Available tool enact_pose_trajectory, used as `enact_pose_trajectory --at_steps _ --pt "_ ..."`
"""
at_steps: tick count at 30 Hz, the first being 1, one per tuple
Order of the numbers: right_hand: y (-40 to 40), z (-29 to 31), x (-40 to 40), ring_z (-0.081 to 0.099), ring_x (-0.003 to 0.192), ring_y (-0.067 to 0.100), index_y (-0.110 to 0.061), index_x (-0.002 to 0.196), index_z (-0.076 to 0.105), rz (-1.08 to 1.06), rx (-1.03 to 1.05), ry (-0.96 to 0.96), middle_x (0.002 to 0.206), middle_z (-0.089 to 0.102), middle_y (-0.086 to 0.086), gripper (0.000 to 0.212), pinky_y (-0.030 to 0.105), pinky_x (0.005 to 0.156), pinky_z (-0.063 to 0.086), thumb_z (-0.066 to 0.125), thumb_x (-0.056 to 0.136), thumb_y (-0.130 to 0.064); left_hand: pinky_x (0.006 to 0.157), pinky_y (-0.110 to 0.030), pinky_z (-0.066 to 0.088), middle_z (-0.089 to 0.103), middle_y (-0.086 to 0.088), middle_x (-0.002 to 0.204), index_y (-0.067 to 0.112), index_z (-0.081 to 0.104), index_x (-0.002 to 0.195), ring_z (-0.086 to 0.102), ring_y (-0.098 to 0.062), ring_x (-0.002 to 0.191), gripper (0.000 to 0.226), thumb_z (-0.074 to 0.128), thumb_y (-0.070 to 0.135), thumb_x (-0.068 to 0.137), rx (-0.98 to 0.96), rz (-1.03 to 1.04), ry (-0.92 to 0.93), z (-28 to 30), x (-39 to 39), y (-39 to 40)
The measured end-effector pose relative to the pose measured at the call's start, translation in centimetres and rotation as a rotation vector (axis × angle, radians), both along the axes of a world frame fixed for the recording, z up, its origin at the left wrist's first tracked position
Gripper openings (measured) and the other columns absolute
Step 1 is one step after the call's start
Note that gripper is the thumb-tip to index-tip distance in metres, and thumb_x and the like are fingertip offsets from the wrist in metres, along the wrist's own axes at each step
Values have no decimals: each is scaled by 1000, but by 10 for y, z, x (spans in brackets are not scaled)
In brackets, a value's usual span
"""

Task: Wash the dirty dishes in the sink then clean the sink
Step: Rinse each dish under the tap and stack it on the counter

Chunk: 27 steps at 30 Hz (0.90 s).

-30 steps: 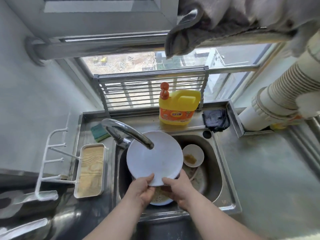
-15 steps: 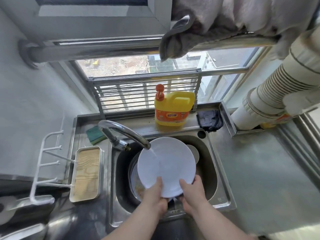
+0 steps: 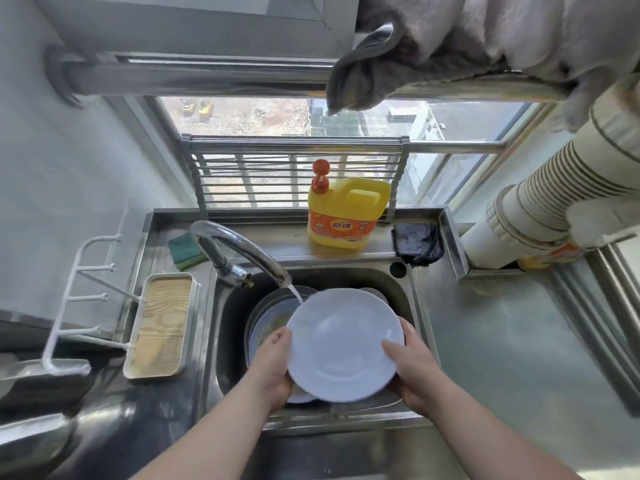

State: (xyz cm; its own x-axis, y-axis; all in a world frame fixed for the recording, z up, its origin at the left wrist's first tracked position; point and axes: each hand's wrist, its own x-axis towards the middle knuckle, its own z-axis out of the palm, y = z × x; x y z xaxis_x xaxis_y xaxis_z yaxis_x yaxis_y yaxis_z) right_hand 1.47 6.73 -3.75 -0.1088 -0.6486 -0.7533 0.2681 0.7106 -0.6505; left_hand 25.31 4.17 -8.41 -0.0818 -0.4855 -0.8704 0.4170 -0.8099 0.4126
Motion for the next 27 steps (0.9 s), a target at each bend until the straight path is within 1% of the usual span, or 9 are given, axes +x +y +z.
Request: enact_pose_trajectory --at_steps 3,5,9,13,16,20,22,24,27 --pt "5 0 7 68 115 37 -40 134 54 -86 -86 86 126 69 5 49 69 89 57 50 105 -1 90 -49 63 79 -11 109 14 74 115 75 -29 99 22 79 17 93 -124 155 -330 8 -12 -15" --pt "8 1 6 64 120 37 -35 138 50 -155 -127 116 131 66 6 48 69 101 52 49 106 1 80 -37 62 81 -7 93 13 78 98 75 -21 86 13 84 21 90 -202 163 -471 17 -18 -28" --pt "8 9 -8 66 118 37 -38 135 52 -243 -132 120 128 68 4 47 68 99 53 48 107 0 75 -35 59 78 5 76 14 78 77 70 -15 76 27 77 32 96 -290 27 -553 21 -21 -47" --pt "12 12 -24 69 112 35 -45 128 54 -253 -117 140 125 69 1 48 56 83 61 47 107 -2 50 -19 50 69 -1 68 8 74 88 55 -5 51 17 71 20 101 -225 94 -275 21 -31 -47" --pt "16 11 -28 67 114 35 -49 121 55 -245 -115 175 128 66 2 49 57 85 61 46 107 -3 37 -20 35 56 5 54 14 64 78 40 -6 40 38 76 46 95 -90 37 -241 20 -37 -43" --pt "19 10 -29 67 115 36 -56 110 58 -237 -129 208 127 67 1 55 58 87 60 45 107 -3 35 -23 17 26 7 53 23 48 68 17 -11 41 54 51 65 102 -38 76 -75 23 -42 -48" --pt "19 10 -29 68 113 34 -61 106 59 -238 -131 212 125 67 -2 58 54 82 62 45 107 -4 35 -20 26 33 7 55 19 58 84 24 -8 42 41 46 47 111 -44 144 44 26 -44 -56" --pt "17 11 -28 68 113 33 -62 105 59 -238 -137 214 124 67 -3 59 55 83 61 45 107 -5 41 -17 44 58 4 72 13 65 106 46 -5 54 21 47 20 113 -48 233 116 32 -45 -66" --pt "14 12 -25 67 112 31 -62 108 58 -238 -154 228 124 66 -3 58 56 86 60 45 107 -6 50 -14 54 71 -2 101 11 65 127 68 -8 73 25 55 0 106 -41 425 194 38 -44 -81"
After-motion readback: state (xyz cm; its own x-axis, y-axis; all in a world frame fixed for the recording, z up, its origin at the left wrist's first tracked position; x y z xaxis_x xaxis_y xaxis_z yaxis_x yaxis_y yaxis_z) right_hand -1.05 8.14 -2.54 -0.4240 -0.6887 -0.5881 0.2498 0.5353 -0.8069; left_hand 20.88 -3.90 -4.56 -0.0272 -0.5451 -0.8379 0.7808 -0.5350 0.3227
